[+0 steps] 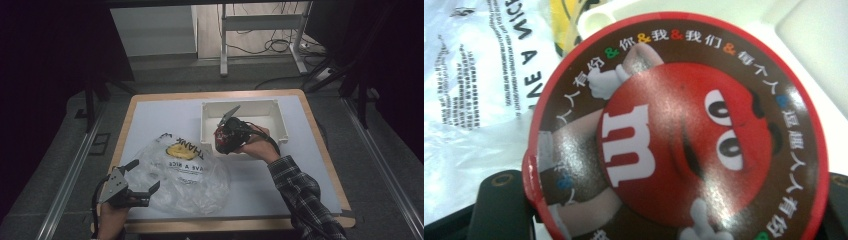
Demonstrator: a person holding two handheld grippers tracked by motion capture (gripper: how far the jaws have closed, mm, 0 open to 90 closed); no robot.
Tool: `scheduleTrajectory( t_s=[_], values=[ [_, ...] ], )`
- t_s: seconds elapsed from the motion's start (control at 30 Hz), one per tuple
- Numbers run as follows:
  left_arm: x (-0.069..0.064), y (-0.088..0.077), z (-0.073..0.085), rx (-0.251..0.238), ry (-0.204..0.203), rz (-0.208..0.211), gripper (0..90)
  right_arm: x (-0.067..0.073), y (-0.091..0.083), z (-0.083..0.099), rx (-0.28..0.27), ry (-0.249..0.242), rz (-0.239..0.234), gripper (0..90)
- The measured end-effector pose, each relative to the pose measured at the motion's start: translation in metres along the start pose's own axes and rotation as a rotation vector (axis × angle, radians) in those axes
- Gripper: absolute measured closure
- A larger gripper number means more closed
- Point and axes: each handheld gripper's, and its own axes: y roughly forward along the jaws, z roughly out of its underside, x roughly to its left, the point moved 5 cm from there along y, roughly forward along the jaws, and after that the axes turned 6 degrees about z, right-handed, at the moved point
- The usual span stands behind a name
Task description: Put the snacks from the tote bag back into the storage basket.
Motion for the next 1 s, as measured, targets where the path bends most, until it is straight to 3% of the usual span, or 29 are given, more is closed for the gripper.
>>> scheduleTrajectory(
  t_s=[0.43, 1.0],
  values=[
    [0.000, 0.000, 0.000, 0.007, 0.006, -0.004, 0.9, -0.018, 0.017, 0.000, -0.006, -0.013, -0.002, 25.8],
    [0.001, 0.000, 0.001, 0.009, 0.010, -0.006, 1.0, -0.026, 0.038, -0.013, -0.023, -0.037, -0.017, 25.8]
  ],
)
